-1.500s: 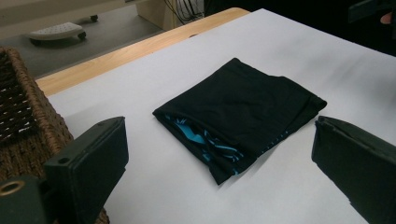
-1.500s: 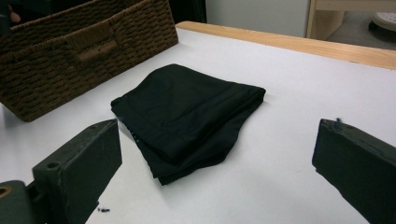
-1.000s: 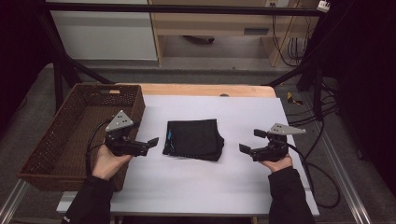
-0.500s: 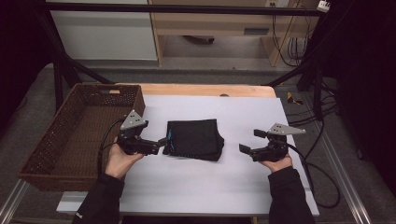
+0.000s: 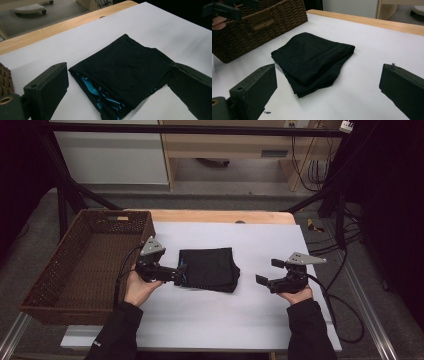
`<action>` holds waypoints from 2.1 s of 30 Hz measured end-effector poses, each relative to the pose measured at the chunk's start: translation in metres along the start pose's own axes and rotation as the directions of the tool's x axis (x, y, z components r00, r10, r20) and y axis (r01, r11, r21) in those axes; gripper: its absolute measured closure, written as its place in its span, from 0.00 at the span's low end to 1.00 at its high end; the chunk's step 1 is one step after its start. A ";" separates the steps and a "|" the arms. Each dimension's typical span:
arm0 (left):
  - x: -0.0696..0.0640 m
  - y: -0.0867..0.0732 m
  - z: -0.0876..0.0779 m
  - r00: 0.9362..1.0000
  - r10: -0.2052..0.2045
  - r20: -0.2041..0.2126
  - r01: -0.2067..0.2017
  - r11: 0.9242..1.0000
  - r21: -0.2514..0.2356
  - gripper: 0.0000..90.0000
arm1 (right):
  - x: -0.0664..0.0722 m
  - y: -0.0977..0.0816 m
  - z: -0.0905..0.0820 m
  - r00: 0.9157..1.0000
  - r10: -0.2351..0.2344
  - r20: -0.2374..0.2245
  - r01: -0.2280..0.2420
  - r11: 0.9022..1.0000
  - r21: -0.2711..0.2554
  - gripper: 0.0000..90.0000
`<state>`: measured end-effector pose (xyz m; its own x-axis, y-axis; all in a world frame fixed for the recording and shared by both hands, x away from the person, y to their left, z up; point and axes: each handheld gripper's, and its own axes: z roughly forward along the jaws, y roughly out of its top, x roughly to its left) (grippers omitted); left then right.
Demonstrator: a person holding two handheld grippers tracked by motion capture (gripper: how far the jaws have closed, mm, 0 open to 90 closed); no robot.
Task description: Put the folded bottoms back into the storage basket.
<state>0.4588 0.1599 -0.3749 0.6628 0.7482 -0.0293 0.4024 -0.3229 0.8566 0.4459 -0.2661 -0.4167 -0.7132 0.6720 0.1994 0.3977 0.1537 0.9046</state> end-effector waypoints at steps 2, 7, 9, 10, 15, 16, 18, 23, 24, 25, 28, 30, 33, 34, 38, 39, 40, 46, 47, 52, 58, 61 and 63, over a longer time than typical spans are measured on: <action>0.001 -0.001 0.003 1.000 -0.002 -0.006 0.002 1.000 0.000 0.04 | 0.000 0.000 0.000 1.000 0.000 0.000 0.000 1.000 -0.001 0.02; 0.002 -0.001 0.007 1.000 -0.010 -0.014 0.010 1.000 -0.008 0.04 | 0.000 0.000 0.000 1.000 -0.002 0.000 0.002 1.000 0.003 0.02; 0.003 -0.001 0.010 1.000 -0.018 -0.021 0.018 1.000 -0.010 0.04 | 0.000 0.000 0.001 1.000 -0.002 0.000 0.002 1.000 0.004 0.02; 0.004 -0.001 0.013 0.999 -0.025 -0.031 0.025 1.000 -0.004 0.04 | 0.000 0.000 0.001 1.000 -0.002 0.000 0.002 1.000 0.004 0.02; 0.004 -0.002 0.022 0.999 -0.037 -0.028 0.037 0.999 0.014 0.04 | 0.000 0.000 0.001 1.000 0.000 0.000 0.000 1.000 0.006 0.02; 0.004 -0.002 0.029 0.999 -0.043 -0.021 0.043 0.999 0.025 0.04 | 0.000 0.000 0.001 1.000 0.000 0.000 0.000 1.000 0.006 0.02; 0.005 -0.003 0.032 0.999 -0.048 -0.009 0.048 0.998 0.032 0.04 | 0.000 0.000 0.000 1.000 -0.003 0.000 0.003 1.000 0.006 0.02; 0.008 -0.007 0.048 0.998 -0.055 -0.021 0.056 0.995 0.083 0.04 | 0.000 0.000 0.000 1.000 -0.001 -0.001 0.001 1.000 0.005 0.02; 0.009 -0.008 0.050 0.998 -0.057 -0.029 0.059 0.994 0.090 0.06 | 0.000 0.000 0.001 1.000 0.000 -0.002 0.000 1.000 0.007 0.02; 0.011 -0.008 0.052 0.997 -0.069 -0.032 0.072 0.993 0.096 0.06 | 0.000 0.000 0.001 1.000 0.000 -0.002 0.000 1.000 0.007 0.02; 0.015 -0.011 0.059 0.995 -0.090 -0.038 0.093 0.989 0.115 0.08 | 0.000 0.000 0.001 1.000 0.001 -0.002 -0.001 1.000 0.010 0.02; 0.018 -0.012 0.064 0.994 -0.101 -0.040 0.105 0.986 0.131 0.10 | 0.000 0.000 0.001 1.000 0.003 -0.004 -0.003 1.000 0.008 0.02; 0.024 -0.016 0.071 0.992 -0.116 -0.053 0.123 0.980 0.160 0.11 | 0.000 -0.001 0.002 1.000 0.003 -0.003 -0.003 1.000 0.010 0.02; 0.026 -0.017 0.073 0.991 -0.120 -0.056 0.128 0.977 0.168 0.12 | 0.000 -0.001 0.002 1.000 0.001 -0.003 -0.001 1.000 0.013 0.02; 0.032 -0.022 0.081 0.988 -0.137 -0.067 0.148 0.968 0.202 0.13 | 0.000 -0.001 0.003 1.000 0.000 -0.003 0.000 1.000 0.018 0.02; 0.033 -0.023 0.082 0.988 -0.136 -0.072 0.148 0.967 0.207 0.15 | 0.000 -0.001 0.003 1.000 0.000 -0.002 0.000 1.000 0.020 0.02; 0.033 -0.024 0.084 0.987 -0.143 -0.072 0.155 0.965 0.211 0.16 | 0.000 -0.001 0.003 1.000 0.000 -0.002 0.000 1.000 0.019 0.02; 0.038 -0.030 0.094 0.980 -0.181 -0.078 0.195 0.951 0.240 0.24 | 0.000 -0.001 0.003 1.000 0.000 -0.002 0.000 1.000 0.021 0.02; 0.039 -0.031 0.095 0.979 -0.187 -0.079 0.201 0.948 0.247 0.24 | 0.000 -0.001 0.003 1.000 0.000 -0.002 0.000 1.000 0.021 0.02; 0.041 -0.035 0.101 0.976 -0.208 -0.070 0.220 0.941 0.258 0.33 | 0.000 -0.002 0.003 1.000 -0.001 0.000 0.001 1.000 0.025 0.02; 0.043 -0.038 0.107 0.968 -0.243 -0.065 0.251 0.931 0.266 0.39 | 0.000 -0.001 0.003 1.000 0.002 -0.002 -0.002 1.000 0.021 0.02; 0.044 -0.039 0.107 0.963 -0.262 -0.060 0.268 0.926 0.264 0.42 | 0.000 -0.001 0.003 1.000 0.001 -0.003 -0.001 1.000 0.022 0.02; 0.045 -0.040 0.108 0.961 -0.271 -0.056 0.276 0.923 0.268 0.44 | 0.000 -0.002 0.003 1.000 0.000 -0.003 0.000 1.000 0.024 0.02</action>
<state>0.5407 0.1434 -0.4661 0.4924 0.8391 -0.2310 0.7232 -0.2469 0.6450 0.4473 -0.2641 -0.4194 -0.7146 0.6702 0.2005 0.4114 0.1707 0.8953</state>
